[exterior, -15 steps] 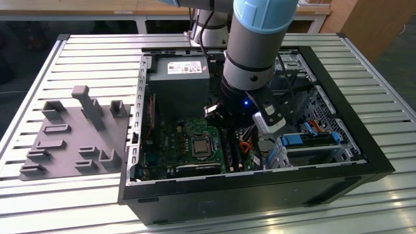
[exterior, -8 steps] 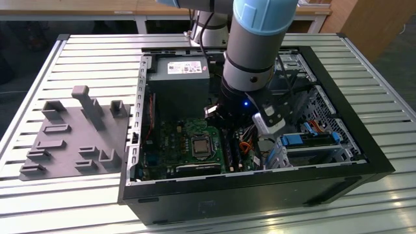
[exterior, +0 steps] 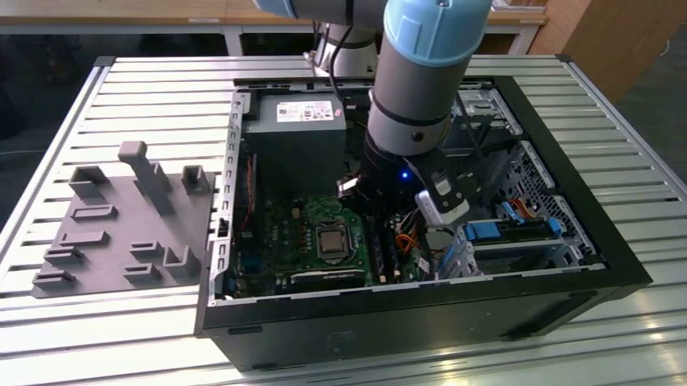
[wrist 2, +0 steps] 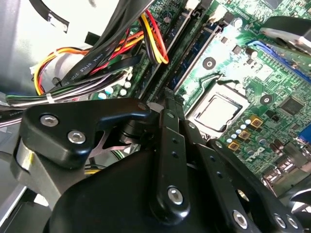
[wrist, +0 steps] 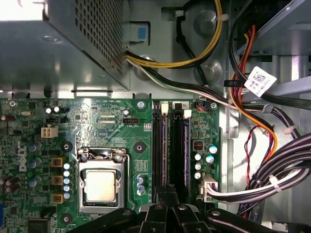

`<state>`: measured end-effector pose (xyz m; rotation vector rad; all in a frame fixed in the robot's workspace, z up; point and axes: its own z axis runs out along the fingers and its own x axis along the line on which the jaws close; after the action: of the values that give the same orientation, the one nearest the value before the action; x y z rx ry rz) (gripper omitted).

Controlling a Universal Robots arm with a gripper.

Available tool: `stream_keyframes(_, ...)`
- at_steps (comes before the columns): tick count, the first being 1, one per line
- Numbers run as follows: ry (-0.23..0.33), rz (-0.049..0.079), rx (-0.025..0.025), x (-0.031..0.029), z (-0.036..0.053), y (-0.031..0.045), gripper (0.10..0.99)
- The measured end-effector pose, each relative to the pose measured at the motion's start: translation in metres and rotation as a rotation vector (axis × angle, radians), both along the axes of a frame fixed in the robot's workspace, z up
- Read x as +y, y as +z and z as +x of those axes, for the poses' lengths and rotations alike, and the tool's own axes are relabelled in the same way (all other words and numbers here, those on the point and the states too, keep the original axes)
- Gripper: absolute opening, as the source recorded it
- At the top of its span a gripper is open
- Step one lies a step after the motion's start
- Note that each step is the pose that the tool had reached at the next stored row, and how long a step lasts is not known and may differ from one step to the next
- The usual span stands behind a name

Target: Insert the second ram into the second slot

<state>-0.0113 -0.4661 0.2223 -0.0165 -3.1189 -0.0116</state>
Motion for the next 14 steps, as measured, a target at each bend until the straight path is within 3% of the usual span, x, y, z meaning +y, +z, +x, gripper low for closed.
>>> stream_keyframes(14, 0.0, 0.0, 0.0, 0.0, 0.0, -0.0053, 0.106)
